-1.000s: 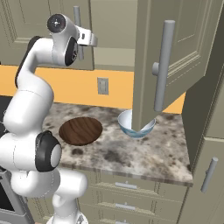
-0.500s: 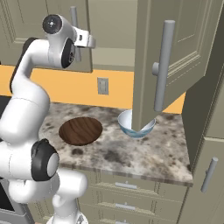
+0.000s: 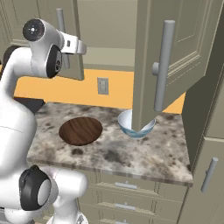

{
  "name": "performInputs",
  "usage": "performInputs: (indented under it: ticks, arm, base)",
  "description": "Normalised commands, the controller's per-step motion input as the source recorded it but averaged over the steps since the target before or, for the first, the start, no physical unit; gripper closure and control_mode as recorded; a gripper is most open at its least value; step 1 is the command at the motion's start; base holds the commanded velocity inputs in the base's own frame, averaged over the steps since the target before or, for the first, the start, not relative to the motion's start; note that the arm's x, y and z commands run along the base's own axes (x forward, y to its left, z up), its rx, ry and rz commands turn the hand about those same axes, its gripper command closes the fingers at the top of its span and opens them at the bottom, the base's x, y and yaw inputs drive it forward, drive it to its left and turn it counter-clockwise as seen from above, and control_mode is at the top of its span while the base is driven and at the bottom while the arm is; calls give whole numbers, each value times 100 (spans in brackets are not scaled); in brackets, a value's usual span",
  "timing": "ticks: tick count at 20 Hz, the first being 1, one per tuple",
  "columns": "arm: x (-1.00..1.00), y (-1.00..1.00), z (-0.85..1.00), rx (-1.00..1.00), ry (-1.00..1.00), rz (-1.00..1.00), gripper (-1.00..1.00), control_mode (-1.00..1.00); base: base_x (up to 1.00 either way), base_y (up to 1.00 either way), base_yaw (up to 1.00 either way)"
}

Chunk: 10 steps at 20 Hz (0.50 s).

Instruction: Open the cabinet. Pick the bowls from the counter and place them in the cabinet. Then close the cabinet.

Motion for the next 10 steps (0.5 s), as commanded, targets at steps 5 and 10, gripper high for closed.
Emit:
performInputs:
  ticks: [5,10]
  arm:
    - [-82,0,0,0,-1,0,100,-100]
    - [-83,0,0,0,0,0,100,-100]
  base:
    - [0,0,0]
    - [0,0,0]
